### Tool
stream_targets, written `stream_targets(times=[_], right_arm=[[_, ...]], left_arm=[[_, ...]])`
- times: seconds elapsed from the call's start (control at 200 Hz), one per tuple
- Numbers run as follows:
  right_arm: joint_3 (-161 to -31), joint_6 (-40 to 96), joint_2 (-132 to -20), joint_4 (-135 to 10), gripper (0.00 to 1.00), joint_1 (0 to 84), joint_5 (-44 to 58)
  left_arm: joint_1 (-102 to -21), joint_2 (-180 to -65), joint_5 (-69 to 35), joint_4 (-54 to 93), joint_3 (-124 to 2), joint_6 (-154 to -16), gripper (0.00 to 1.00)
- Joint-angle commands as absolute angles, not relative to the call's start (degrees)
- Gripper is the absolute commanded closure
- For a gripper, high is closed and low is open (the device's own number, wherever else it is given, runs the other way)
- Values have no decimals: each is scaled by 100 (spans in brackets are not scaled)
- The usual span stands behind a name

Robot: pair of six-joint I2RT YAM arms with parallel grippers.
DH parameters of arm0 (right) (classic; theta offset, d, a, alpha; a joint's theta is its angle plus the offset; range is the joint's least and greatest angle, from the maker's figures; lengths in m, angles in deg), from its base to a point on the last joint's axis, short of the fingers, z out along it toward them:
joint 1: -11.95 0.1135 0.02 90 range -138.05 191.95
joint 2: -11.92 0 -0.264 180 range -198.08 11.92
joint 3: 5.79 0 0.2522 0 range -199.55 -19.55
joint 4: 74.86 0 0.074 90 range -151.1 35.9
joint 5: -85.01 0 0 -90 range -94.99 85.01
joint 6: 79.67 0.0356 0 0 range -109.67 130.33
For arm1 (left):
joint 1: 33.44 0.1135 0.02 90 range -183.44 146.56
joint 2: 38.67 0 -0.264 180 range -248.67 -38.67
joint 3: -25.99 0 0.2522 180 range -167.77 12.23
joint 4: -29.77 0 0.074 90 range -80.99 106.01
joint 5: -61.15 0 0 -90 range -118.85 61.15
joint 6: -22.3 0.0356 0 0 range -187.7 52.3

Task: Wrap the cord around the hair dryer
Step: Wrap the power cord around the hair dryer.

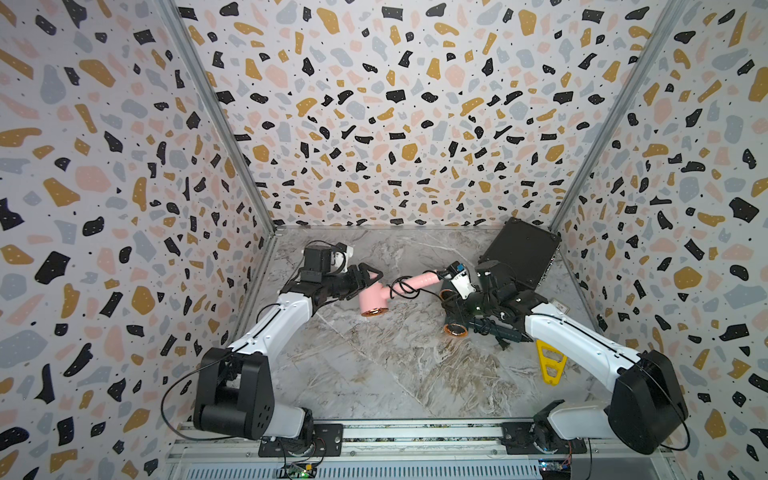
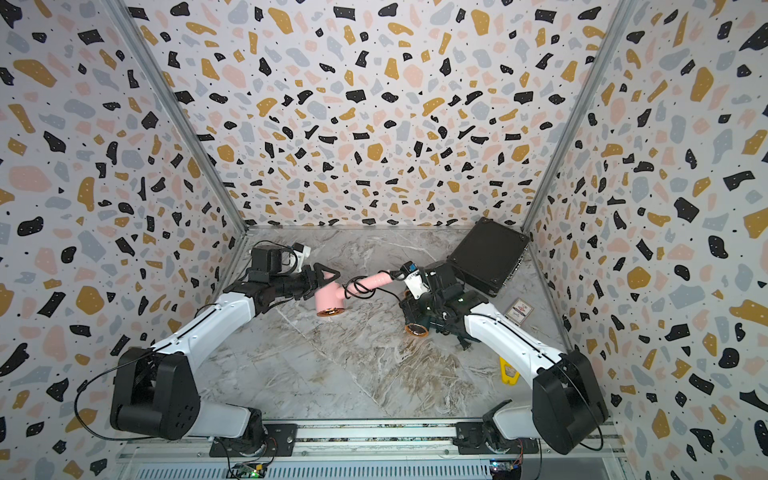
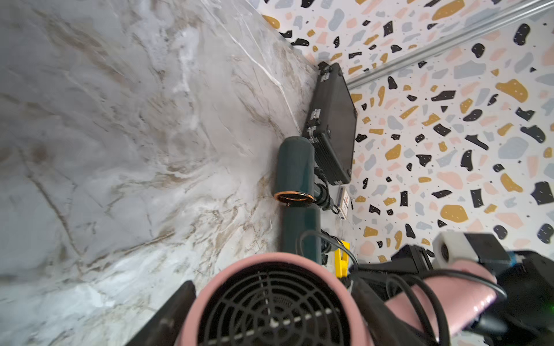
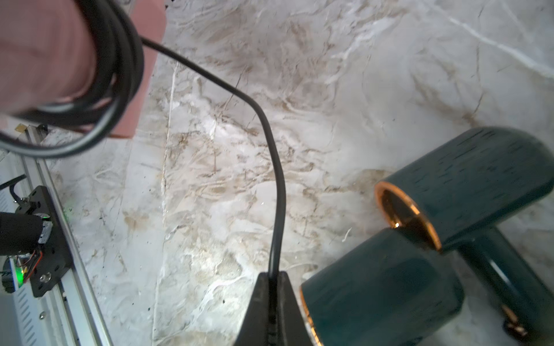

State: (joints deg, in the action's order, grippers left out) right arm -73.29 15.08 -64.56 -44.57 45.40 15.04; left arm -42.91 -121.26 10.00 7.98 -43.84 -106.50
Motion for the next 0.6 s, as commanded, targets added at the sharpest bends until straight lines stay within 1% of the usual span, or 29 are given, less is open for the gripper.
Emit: stream_targets(times=[0.0,0.16,0.31,0.486,0.596], right_arm=[[-7238,1678,-6055,-3926,100,5003,1153],[-7298,1702,-5713,-3414,100,5576,1133],[-7323,1731,-5566,-3247,100,5772,1099],[-7237,1745,-5481,-3656,100,5792,1260],[-7065,1798,-5744,-4005,100,5791,1146]], left_arm=[[-4276,-12339,439,1258,-4410,-10959,100],[-4276,-12524,-623,977,-4339,-10773,100],[-4276,-12524,-1077,1099,-4150,-10843,100],[-4276,-12569,-1833,881,-4087,-10584,100],[-4284,-12614,-2301,746,-4053,-10359,100]])
